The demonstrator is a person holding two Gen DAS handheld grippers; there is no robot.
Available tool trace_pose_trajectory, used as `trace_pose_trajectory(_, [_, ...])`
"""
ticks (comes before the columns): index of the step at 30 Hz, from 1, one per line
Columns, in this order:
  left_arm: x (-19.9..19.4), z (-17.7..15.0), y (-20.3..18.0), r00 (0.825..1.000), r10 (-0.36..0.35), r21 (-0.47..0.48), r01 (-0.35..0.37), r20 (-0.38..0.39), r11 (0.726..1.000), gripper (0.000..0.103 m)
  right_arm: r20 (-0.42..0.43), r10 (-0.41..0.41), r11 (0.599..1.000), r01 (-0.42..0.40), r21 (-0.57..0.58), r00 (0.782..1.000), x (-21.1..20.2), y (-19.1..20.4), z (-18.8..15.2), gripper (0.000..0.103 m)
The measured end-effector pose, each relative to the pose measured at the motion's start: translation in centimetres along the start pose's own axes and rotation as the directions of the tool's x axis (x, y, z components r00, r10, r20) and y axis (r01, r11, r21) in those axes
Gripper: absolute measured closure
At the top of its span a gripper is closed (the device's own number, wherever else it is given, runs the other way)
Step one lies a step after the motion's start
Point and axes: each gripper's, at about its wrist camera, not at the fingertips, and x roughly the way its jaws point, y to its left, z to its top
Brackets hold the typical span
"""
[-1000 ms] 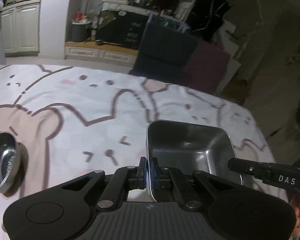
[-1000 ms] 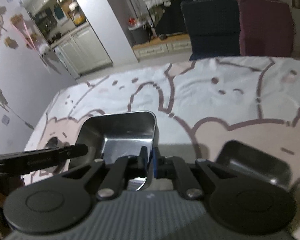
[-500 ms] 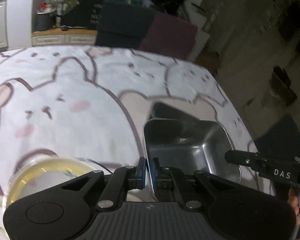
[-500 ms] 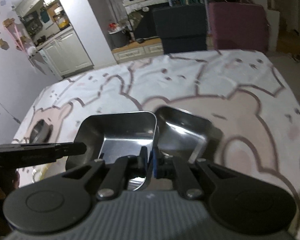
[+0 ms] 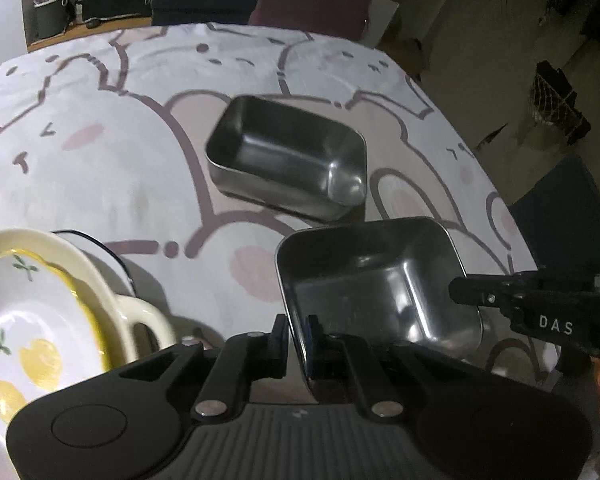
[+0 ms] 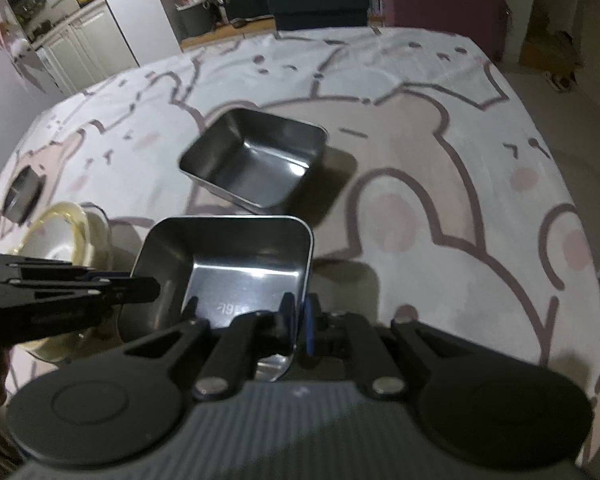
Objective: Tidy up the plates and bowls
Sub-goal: 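Lift and carry the steel tray with both tools toward the nested bowls, then lower the steel tray and open both tools to release it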
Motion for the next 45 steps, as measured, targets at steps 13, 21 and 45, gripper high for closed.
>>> trace_pose_trajectory(13, [1.1, 0.0, -0.4, 0.999, -0.005, 0.013, 0.006, -0.037, 1.0, 0.09, -0.081, -0.038, 0.999, 0.037, -0.017, 0.996, 2.4, -0.8, 0.1, 0.095])
trace_pose_trajectory(21, [1.3, 0.0, -0.3, 0.999, -0.005, 0.018, 0.006, -0.046, 1.0, 0.09, -0.09, -0.04, 0.999, 0.039, -0.005, 0.995, 2.7, -0.8, 0.3, 0.095])
trace_pose_trajectory(45, [-1.5, 0.5, -1.1, 0.999, -0.032, 0.133, 0.031, 0.006, 0.991, 0.023, -0.075, -0.017, 1.0, 0.017, -0.001, 0.997, 0.9, -0.4, 0.8, 0.028])
